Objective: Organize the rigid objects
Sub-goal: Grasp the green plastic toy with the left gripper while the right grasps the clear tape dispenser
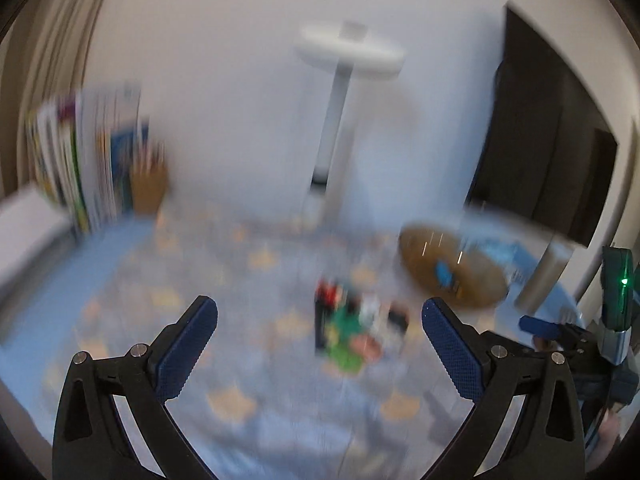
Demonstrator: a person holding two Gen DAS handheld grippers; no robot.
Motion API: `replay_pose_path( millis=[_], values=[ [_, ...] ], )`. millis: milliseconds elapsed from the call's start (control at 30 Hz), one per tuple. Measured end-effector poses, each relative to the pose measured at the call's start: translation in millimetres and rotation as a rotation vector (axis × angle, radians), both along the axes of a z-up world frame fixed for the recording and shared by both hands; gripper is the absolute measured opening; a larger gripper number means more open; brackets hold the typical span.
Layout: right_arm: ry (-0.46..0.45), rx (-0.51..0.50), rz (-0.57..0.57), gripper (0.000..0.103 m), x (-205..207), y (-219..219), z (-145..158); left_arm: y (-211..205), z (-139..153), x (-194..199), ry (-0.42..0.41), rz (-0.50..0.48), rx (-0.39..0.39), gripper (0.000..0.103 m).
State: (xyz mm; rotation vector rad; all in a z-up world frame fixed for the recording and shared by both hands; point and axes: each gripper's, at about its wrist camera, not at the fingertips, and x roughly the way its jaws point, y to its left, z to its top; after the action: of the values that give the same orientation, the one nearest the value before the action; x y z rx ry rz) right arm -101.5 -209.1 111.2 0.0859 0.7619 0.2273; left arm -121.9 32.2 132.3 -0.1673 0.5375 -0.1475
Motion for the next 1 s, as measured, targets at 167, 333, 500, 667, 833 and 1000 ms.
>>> replay_pose_path(
  millis=[167,333,500,667,833,1000],
  values=[
    [0.167,-0.010,0.009,0.097,12,4,-55,-10,-63,18,0.169,-0.037,-0.014,0.101],
    [0.101,-0.013,0.032,0.097,29,-3,-35,-20,-73,36,0.210,-0.103,-0.055,0.099],
    [0.110,-0.016,0.073,0.091,46,-14,-35,-32,-96,54,0.293,-0.155,-0.071,0.086],
    [0.232,0.049,0.126,0.075,70,-9,-68,-48,-114,73,0.353,-0.189,-0.048,0.070],
    [0.281,0.118,0.184,0.064,98,7,-82,-54,-121,86,0.365,-0.191,-0.040,0.065],
    [0.289,0.126,0.189,0.064,118,18,-89,-58,-126,98,0.389,-0.185,-0.039,0.052]
  ],
)
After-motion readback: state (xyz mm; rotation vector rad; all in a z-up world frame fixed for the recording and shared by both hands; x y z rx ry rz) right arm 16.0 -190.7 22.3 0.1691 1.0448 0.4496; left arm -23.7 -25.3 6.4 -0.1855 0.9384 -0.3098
